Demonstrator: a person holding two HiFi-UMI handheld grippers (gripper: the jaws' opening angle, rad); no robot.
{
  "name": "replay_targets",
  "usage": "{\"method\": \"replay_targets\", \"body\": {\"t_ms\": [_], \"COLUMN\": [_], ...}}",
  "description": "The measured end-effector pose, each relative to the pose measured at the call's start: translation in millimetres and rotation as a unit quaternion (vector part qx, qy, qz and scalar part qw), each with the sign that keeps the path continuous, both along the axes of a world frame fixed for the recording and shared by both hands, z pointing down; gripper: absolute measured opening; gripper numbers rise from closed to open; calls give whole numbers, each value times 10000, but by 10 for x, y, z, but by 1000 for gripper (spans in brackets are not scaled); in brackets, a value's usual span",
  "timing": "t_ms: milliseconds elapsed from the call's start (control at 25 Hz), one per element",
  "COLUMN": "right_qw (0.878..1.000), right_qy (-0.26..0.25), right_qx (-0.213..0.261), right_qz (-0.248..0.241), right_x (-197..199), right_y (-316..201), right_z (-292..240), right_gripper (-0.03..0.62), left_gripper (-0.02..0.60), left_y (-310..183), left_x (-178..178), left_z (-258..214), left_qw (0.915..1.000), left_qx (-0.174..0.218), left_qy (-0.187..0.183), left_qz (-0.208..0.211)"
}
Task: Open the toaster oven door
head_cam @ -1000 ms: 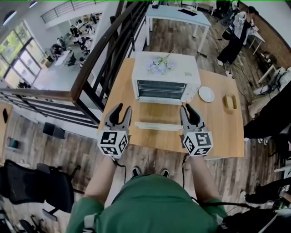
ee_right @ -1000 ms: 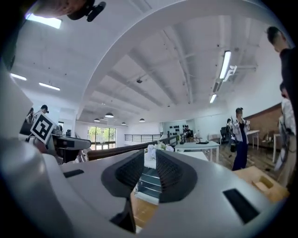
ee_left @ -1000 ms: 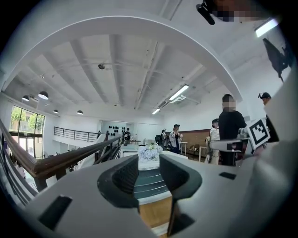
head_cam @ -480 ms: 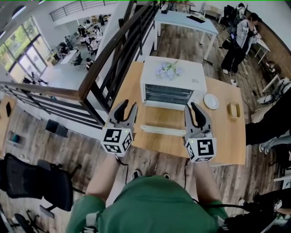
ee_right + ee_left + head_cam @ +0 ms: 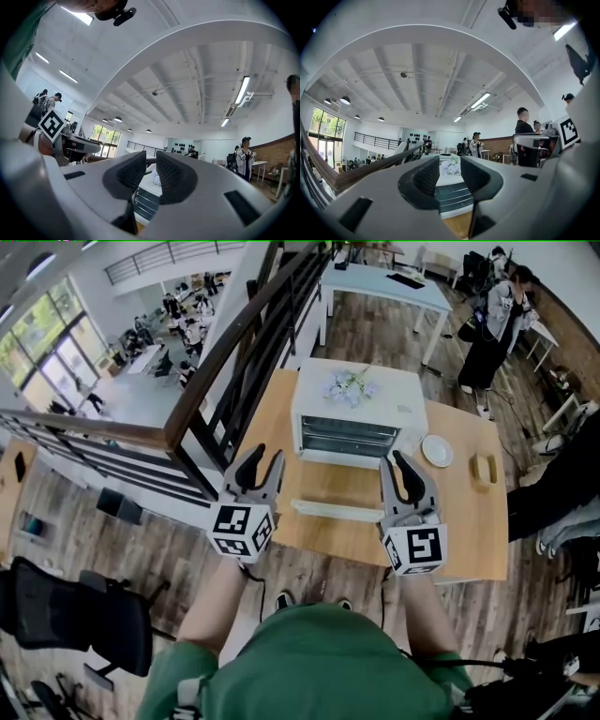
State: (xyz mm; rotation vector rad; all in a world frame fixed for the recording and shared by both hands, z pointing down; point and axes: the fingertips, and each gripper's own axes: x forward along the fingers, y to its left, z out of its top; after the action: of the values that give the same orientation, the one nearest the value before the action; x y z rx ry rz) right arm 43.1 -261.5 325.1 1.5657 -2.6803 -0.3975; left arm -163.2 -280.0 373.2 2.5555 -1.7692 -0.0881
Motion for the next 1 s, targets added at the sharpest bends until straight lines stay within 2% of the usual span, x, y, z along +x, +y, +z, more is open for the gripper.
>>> {"method": "replay_targets", "body": {"t_ms": [1000], "right_qw": [10000], "right_qy": [-3], "right_qx": [30], "right_qz": [2], "right_x": [-38], "right_y": [74], "right_z": [-27], "right_gripper": [77], "left_gripper": [150], "left_y": [59], "left_x": [-52], "left_z": [-32], "left_qw": [10000], "left_qx": [43], "left_qy": [14], "left_qz": [5]}}
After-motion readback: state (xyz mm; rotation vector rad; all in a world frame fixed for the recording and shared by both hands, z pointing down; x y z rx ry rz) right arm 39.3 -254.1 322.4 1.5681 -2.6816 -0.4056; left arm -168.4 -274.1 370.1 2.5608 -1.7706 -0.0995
